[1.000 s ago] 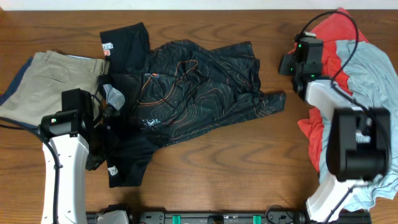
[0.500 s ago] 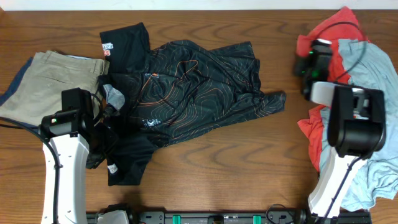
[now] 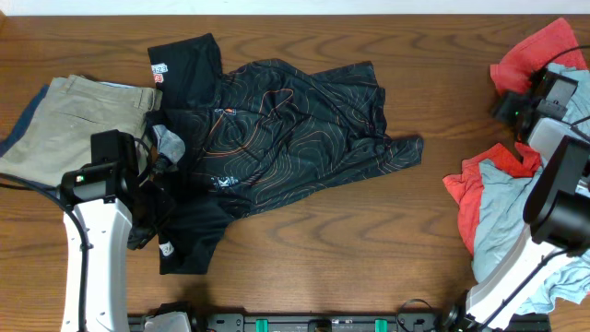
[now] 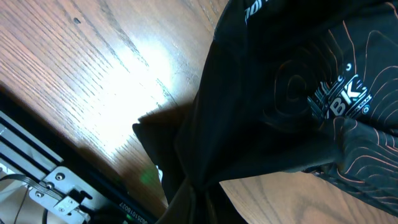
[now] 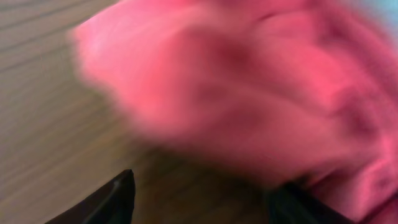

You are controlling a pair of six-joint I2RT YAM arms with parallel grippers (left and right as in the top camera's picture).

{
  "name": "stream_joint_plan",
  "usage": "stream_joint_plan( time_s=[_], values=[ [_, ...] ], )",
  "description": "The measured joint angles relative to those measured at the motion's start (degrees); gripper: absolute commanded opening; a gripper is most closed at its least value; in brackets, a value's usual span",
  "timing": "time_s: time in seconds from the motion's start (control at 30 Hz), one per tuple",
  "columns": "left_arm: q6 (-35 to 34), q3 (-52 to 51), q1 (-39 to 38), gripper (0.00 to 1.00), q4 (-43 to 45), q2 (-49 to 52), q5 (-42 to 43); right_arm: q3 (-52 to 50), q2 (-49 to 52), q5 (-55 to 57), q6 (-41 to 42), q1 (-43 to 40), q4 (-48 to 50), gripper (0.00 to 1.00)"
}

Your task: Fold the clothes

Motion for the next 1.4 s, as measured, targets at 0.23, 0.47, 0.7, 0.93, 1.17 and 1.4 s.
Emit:
stream_joint_plan(
  time_s=[0.23, 0.47, 0.7, 0.93, 1.17, 1.4],
  values=[
    [0.00, -0.04, 0.00, 0.06, 0.07, 0.02, 0.02, 0.28, -13.35, -14.10, -1.99, 4.33, -28.44, 0.71],
    [0.04, -0.04, 0.00, 0.06, 0.13, 0.02, -0.02, -0.09, -14.93, -15.65, -3.34, 9.27, -44.48, 0.75],
    [0.07, -0.04, 0.00, 0.06, 0.15, 0.02, -0.02, -5.01, -14.62, -12.22, -4.55, 16.24, -40.74, 0.62],
    [0.24, -0.04, 0.00, 0.06, 0.15, 0.02, -0.02, -9.49, -14.40, -6.08, -3.87, 21.24, -34.64, 0.23],
    [0.46, -0.04, 0.00, 0.06, 0.15, 0.02, 0.00, -11.67, -14.36, -3.39, -0.87, 22.86, -32.06, 0.01],
    [0.48, -0.04, 0.00, 0.06, -0.26, 0.02, -0.02, -11.58, -14.36, -1.97, 0.70, 22.84, -50.64, 0.01]
  ],
)
